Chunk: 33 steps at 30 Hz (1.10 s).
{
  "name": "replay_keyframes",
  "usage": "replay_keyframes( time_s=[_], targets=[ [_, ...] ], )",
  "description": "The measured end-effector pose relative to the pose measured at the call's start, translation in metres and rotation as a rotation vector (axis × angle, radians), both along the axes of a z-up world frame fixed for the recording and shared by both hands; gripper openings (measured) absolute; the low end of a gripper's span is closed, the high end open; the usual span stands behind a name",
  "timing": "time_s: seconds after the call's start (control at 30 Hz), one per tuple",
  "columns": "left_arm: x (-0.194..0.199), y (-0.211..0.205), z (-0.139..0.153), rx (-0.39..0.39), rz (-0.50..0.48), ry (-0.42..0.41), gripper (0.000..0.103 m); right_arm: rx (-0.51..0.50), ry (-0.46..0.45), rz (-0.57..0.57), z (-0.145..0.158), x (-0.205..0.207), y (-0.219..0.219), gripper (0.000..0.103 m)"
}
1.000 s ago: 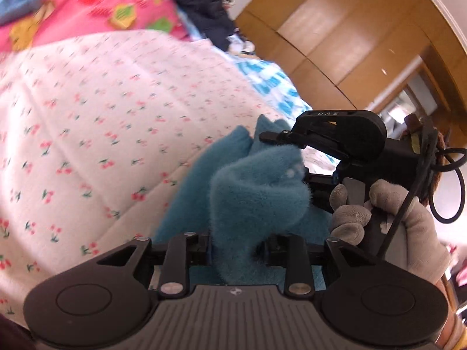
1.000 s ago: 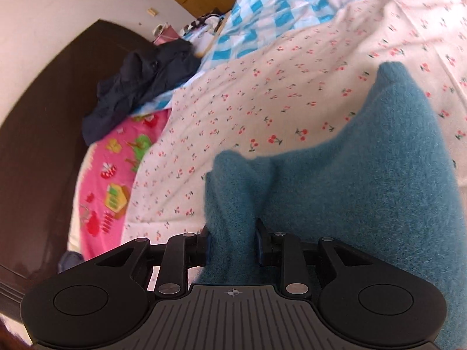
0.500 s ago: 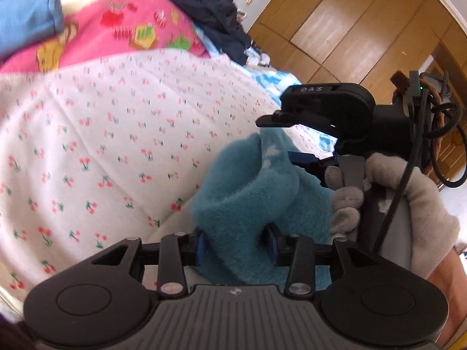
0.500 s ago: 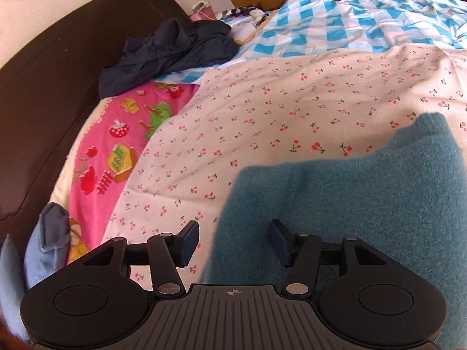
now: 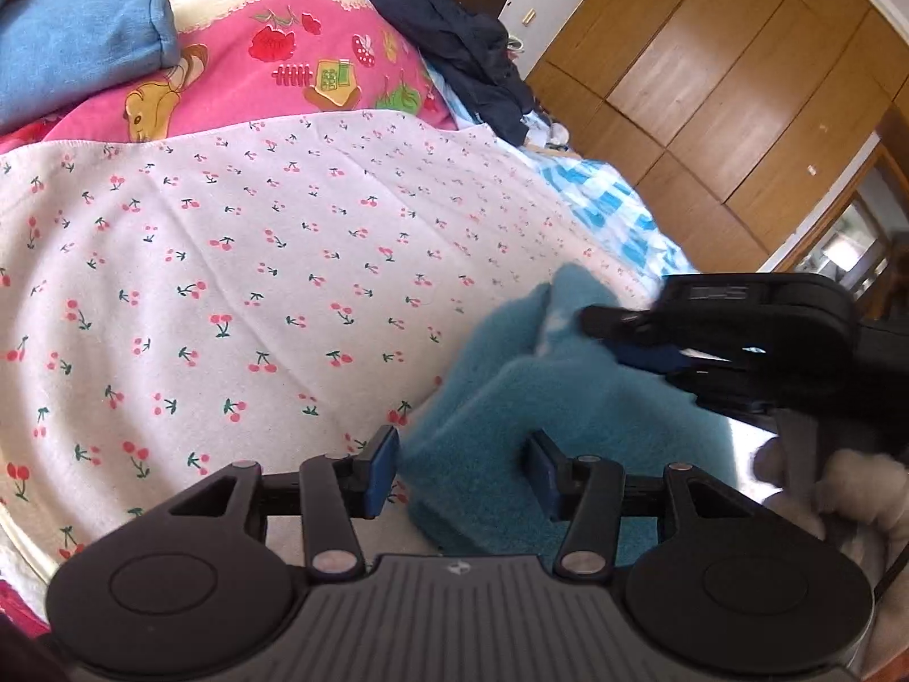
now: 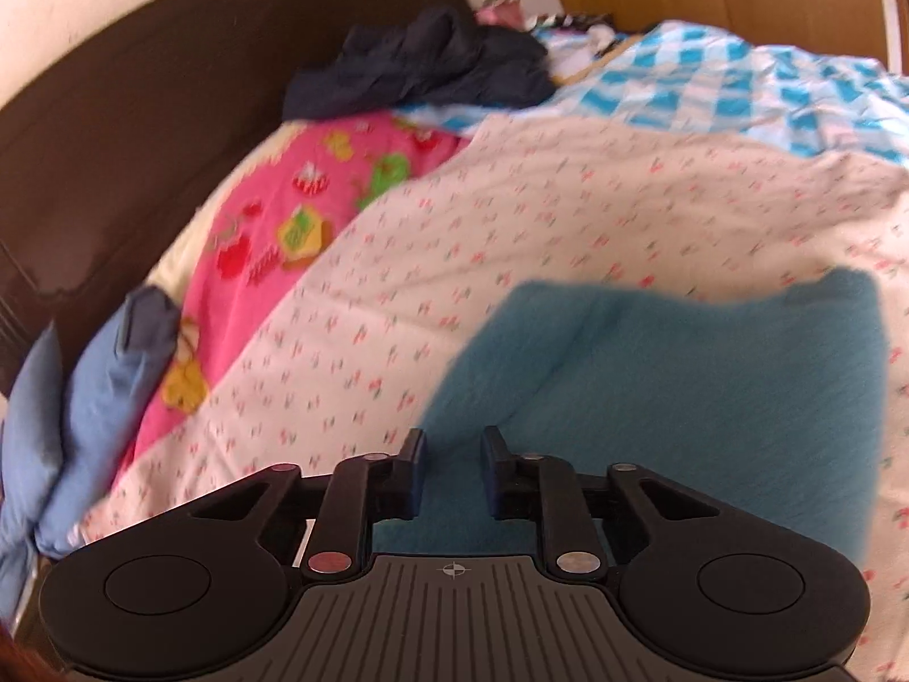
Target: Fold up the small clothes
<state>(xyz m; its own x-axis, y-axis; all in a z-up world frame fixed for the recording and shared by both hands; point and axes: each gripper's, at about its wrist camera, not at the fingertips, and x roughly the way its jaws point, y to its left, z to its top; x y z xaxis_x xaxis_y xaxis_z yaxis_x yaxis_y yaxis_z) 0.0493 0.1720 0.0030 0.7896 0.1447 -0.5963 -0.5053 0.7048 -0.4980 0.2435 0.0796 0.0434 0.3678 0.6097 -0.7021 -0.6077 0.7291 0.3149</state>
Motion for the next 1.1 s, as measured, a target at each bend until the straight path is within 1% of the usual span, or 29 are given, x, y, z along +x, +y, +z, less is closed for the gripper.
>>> replay_keyframes(
  time_s=[0.07, 0.2, 0.23, 0.27, 0.33, 0.4, 0.53, 0.6, 0.7, 0.77, 0.83, 0.9, 0.97, 1.0, 1.03, 1.1],
  targets=[
    [0.004, 0.002, -0.003, 0.025, 0.014, 0.020, 0.054, -0.034, -0.031, 0.009, -0.010, -0.002, 0.014, 0.019],
    [0.007, 0.019, -0.015, -0.047, 0.050, 0.043, 0.055, -0.014, 0.009, -0.058, -0.018, 0.006, 0.020, 0.014],
    [0.007, 0.021, -0.016, -0.055, 0.055, 0.044, 0.056, -0.012, 0.008, -0.059, -0.018, 0.006, 0.021, 0.014],
    [0.006, 0.021, -0.016, -0.045, 0.064, 0.041, 0.056, -0.015, 0.001, -0.053, -0.018, 0.006, 0.020, 0.015],
    [0.004, 0.017, -0.010, 0.006, 0.078, 0.032, 0.056, -0.003, 0.002, -0.051, -0.013, 0.004, 0.015, 0.015],
    [0.002, 0.011, -0.003, 0.071, 0.085, 0.012, 0.056, 0.044, 0.009, -0.074, -0.003, 0.003, 0.000, 0.016],
    [-0.002, 0.002, 0.011, 0.204, 0.113, -0.002, 0.056, 0.117, -0.024, -0.143, 0.023, -0.004, -0.056, 0.023],
    [-0.006, 0.000, 0.018, 0.237, 0.114, -0.026, 0.056, 0.133, -0.031, -0.184, 0.030, -0.009, -0.087, 0.024],
    [-0.010, -0.007, 0.028, 0.288, 0.055, -0.071, 0.056, 0.130, -0.023, -0.226, 0.030, -0.021, -0.129, 0.025],
    [-0.010, -0.012, 0.031, 0.284, -0.031, -0.081, 0.057, 0.115, -0.014, -0.242, 0.024, -0.032, -0.150, 0.028],
    [-0.009, -0.015, 0.031, 0.283, -0.089, -0.063, 0.057, 0.106, -0.002, -0.249, 0.016, -0.040, -0.164, 0.029],
    [-0.004, -0.013, 0.027, 0.278, -0.104, -0.026, 0.059, 0.103, 0.021, -0.256, 0.004, -0.046, -0.173, 0.032],
    [0.007, -0.005, 0.019, 0.220, -0.123, 0.038, 0.059, 0.096, 0.050, -0.257, -0.007, -0.047, -0.175, 0.034],
    [0.012, -0.003, 0.014, 0.201, -0.131, 0.054, 0.059, 0.076, 0.054, -0.254, -0.013, -0.047, -0.173, 0.034],
    [0.018, -0.002, 0.009, 0.212, -0.135, 0.078, 0.059, 0.068, 0.058, -0.258, -0.018, -0.046, -0.173, 0.034],
    [0.032, -0.002, 0.002, 0.243, -0.146, 0.141, 0.061, 0.066, 0.094, -0.277, -0.027, -0.042, -0.176, 0.035]
  ],
)
